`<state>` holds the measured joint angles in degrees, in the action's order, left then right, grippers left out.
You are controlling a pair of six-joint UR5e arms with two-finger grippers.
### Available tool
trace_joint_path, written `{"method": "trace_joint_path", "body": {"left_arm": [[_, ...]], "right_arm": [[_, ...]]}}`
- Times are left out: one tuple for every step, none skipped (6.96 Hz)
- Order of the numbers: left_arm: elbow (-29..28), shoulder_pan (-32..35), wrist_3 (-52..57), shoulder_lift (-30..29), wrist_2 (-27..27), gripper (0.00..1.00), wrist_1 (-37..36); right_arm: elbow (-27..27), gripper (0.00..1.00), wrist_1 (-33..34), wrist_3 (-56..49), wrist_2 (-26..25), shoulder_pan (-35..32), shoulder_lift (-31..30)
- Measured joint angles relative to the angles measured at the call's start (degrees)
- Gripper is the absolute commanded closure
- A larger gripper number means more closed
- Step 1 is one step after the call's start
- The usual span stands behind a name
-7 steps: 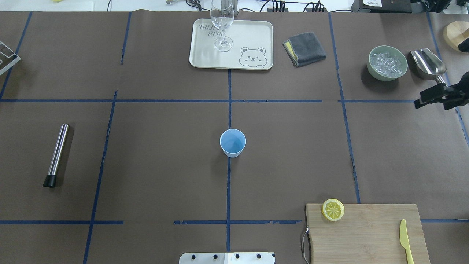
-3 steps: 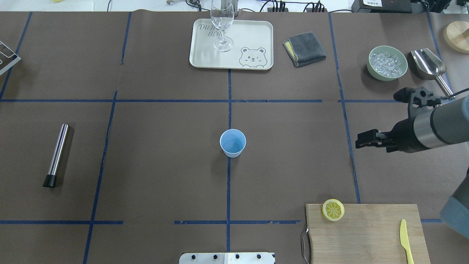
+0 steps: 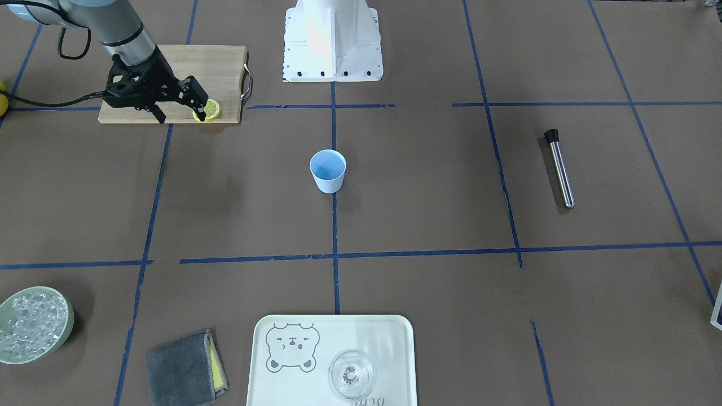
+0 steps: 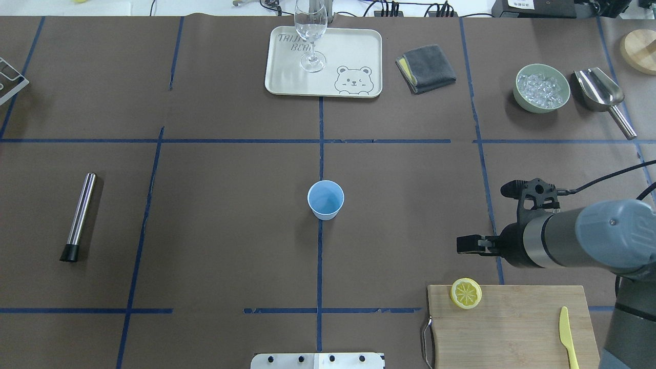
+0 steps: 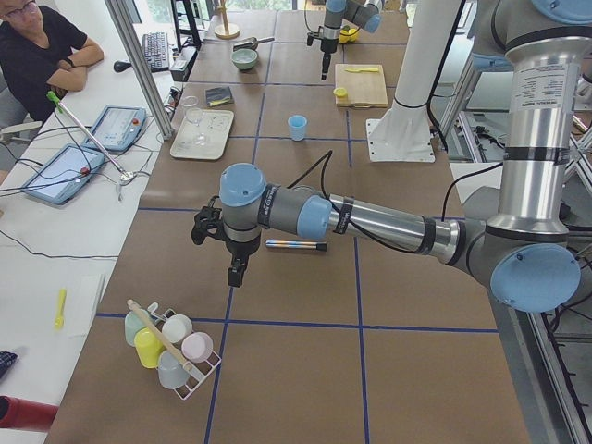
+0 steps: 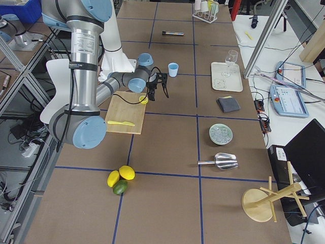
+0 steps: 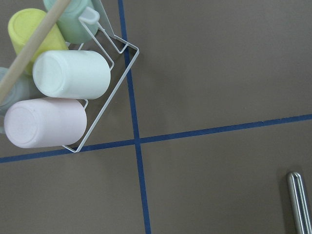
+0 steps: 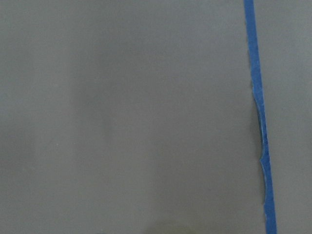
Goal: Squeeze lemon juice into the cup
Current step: 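Move the right gripper down toward the lemon slices on the cutting board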
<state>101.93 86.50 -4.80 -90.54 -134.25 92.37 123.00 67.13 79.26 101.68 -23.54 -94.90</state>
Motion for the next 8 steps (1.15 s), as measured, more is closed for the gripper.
{"method": "trace_joint_path", "body": {"left_arm": [[-0.2,-1.2,-2.2,0.0,0.2,0.0,1.4],[-0.4,-1.7,-3.2,0.1,0.3,0.0,2.6],[-0.4,-1.9,-3.6,0.1,0.3,0.0,3.1],[-0.4,-1.9,-3.7,0.1,0.3,0.0,3.3],[-0.3,-1.9,-3.8,0.1,0.3,0.0,3.3],[-0.1,-1.9,-3.8,0.1,0.3,0.0,3.3],[-0.1,-1.9,-3.8,0.2,0.2,0.0,3.3],[-0.1,-1.9,-3.8,0.2,0.2,0.0,3.3]], "right_arm": [[0.0,0.0,0.0,1.2,-2.3,3.2,-0.4],[0.0,0.0,0.0,2.1,-4.0,5.9,-1.0],[-0.1,0.0,0.1,2.5,-5.6,8.0,-1.4],[-0.2,0.0,0.2,2.7,-6.4,9.4,-1.6],[-0.4,0.0,0.4,2.7,-6.9,10.4,-1.7],[-0.7,0.0,0.5,2.7,-7.3,10.9,-1.7],[-1.4,0.0,0.5,2.7,-7.5,11.4,-1.7],[-2.1,0.0,0.5,2.7,-7.8,11.9,-1.5]]}}
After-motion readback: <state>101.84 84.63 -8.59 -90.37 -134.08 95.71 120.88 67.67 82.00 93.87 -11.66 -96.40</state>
